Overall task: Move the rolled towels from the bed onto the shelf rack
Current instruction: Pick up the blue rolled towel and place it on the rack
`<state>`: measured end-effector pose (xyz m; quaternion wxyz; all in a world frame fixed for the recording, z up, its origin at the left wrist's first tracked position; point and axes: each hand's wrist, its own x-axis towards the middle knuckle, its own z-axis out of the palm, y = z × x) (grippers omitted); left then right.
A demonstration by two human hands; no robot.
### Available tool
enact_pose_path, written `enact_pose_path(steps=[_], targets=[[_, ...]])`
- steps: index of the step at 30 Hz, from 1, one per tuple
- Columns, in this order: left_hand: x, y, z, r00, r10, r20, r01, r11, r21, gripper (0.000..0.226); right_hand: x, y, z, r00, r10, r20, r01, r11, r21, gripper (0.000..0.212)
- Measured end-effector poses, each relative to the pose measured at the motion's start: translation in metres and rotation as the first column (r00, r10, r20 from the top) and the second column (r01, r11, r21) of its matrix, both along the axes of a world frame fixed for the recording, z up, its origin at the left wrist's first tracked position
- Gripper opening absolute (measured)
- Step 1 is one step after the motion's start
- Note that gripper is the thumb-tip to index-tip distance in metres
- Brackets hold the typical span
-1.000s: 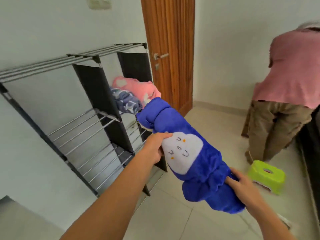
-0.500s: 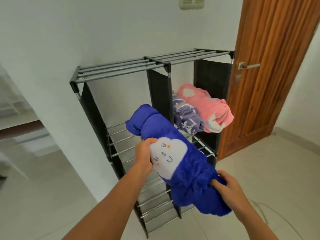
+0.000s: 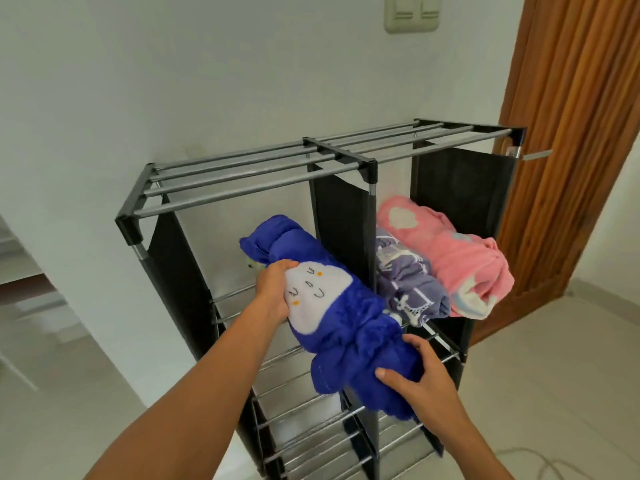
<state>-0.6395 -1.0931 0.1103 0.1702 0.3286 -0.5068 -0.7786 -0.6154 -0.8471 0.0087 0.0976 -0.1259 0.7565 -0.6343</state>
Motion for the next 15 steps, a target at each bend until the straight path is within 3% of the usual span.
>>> enact_pose_path(steps=[7,12,15], targets=[[-0.036,-0.013,-0.018,0.962,-0.197,0.187,0.228,0.961,-0.157,0.027,-0.006,-0.029,-0.014,0.987,-0.158,0.007,0.158,0.985,0.063,0.047],[-0.062,-0.027,-0.01,0.989,-0.073,0.126,0.105,0.958,-0.268,0.021,-0.023,-0.045,0.006,0.956,-0.234,-0.176,0.233,0.972,-0.023,0.04],[-0.071,-0.034,-0.017,0.99,-0.026,0.137,0.072,0.938,-0.338,0.029,-0.033,-0.053,0.007,0.951,-0.226,-0.212,0.234,0.972,0.01,0.041]])
